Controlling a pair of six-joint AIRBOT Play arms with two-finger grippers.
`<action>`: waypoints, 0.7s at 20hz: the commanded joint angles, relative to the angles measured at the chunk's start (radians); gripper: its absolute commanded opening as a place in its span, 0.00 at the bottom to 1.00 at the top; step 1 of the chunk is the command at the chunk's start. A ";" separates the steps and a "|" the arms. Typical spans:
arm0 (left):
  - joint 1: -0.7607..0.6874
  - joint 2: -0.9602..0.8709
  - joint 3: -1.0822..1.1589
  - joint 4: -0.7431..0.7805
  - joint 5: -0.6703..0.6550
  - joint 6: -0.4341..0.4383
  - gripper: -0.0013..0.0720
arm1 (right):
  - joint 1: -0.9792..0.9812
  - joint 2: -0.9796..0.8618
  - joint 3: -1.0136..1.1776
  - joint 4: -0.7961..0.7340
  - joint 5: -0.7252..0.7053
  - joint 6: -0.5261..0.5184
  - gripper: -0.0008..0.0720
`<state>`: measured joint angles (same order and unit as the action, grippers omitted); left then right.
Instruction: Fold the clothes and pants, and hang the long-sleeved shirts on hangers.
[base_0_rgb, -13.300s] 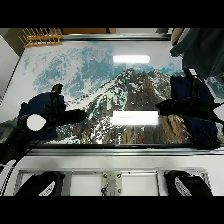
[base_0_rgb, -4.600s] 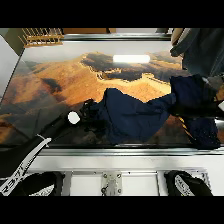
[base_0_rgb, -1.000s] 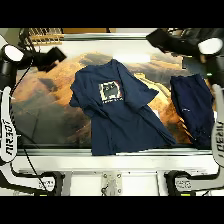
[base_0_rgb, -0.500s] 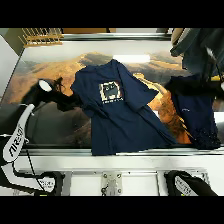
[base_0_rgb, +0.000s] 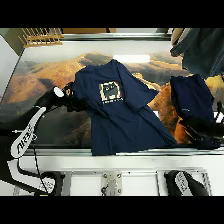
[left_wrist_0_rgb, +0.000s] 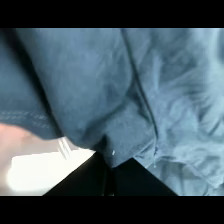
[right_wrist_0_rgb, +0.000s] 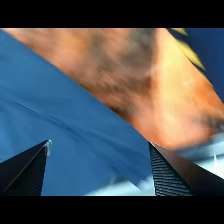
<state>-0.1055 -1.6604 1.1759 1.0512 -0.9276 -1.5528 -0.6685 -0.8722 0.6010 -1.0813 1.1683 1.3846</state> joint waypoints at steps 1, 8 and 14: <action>0.008 -0.014 0.067 0.035 -0.031 0.002 0.04 | -0.083 -0.055 -0.099 -0.067 0.025 -0.001 0.95; 0.035 -0.013 0.105 0.057 -0.101 0.005 0.04 | 0.069 -0.209 -0.143 -0.002 -0.050 -0.027 0.94; 0.038 0.086 0.070 0.317 -0.294 0.020 0.03 | 0.172 -0.214 -0.032 0.073 -0.106 -0.026 0.03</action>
<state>-0.0662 -1.6363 1.2675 1.1984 -1.1164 -1.5356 -0.5350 -1.0790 0.5026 -1.0378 1.0901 1.3594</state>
